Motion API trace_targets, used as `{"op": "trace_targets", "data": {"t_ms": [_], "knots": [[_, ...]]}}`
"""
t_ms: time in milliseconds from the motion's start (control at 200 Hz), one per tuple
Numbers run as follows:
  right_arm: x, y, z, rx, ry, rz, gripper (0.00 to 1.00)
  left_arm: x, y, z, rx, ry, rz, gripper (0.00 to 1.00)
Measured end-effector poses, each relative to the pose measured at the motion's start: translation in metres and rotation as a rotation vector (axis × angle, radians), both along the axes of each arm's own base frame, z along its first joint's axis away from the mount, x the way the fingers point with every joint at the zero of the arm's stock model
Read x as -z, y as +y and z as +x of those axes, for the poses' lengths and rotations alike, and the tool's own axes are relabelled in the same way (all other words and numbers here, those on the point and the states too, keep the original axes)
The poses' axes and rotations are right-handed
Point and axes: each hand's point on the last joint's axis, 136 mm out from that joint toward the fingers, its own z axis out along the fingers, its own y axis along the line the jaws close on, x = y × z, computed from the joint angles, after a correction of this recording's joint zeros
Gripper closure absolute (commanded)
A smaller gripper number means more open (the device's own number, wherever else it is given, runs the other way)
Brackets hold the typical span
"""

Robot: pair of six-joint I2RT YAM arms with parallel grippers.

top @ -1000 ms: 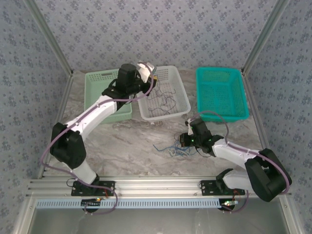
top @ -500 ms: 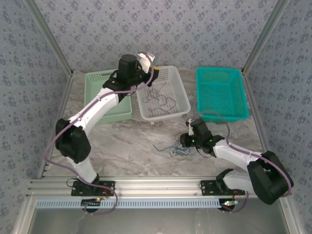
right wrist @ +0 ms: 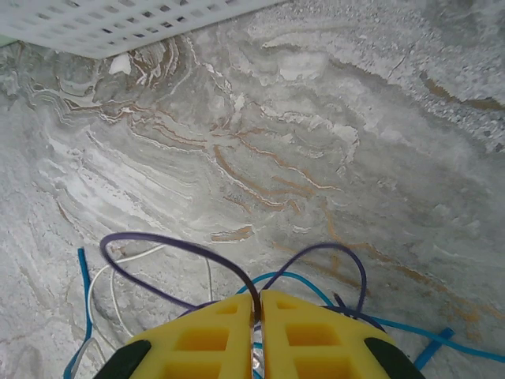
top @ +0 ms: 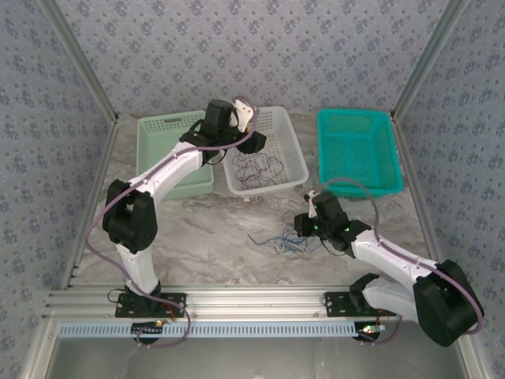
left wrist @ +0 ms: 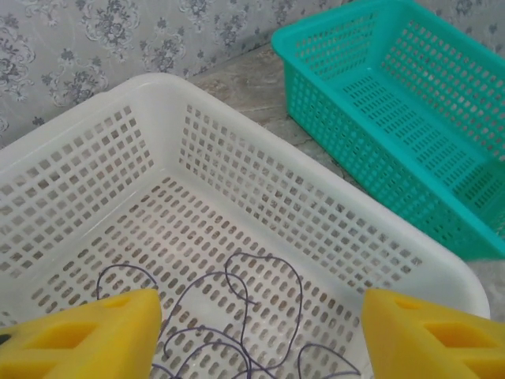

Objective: Untangle the cables

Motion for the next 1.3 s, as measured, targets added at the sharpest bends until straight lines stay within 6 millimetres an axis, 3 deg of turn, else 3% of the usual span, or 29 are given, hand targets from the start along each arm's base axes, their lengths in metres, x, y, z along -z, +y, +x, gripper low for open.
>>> {"op": "trace_targets", "data": {"t_ms": [140,355,490,655,909,1089,1199,1299], "knots": [[-0.016,0.0,0.004,-0.002,-0.037,0.0,0.96,0.002,0.001,-0.029,0.027,-0.003,0.0,0.3],[-0.033,0.002,0.007,-0.015,-0.078,0.017,0.98,0.003,-0.014,-0.1,0.162,-0.033,-0.04,0.31],[-0.045,0.003,0.006,-0.022,-0.115,0.036,0.98,0.017,-0.029,-0.142,0.281,-0.016,-0.069,0.32],[-0.058,0.007,0.003,-0.044,-0.144,0.076,0.98,0.04,-0.043,-0.173,0.37,0.038,-0.088,0.35],[-0.073,0.011,0.002,-0.058,-0.187,0.119,0.98,0.047,-0.068,-0.191,0.438,0.053,-0.135,0.38],[-0.076,0.011,0.002,-0.059,-0.193,0.126,0.98,0.063,-0.079,-0.199,0.461,0.087,-0.117,0.42],[-0.079,0.011,0.001,-0.059,-0.203,0.132,0.98,0.069,-0.084,-0.198,0.467,0.099,-0.102,0.53],[-0.083,0.01,0.001,-0.058,-0.213,0.138,0.98,0.071,-0.086,-0.198,0.471,0.099,-0.095,0.69]]}}
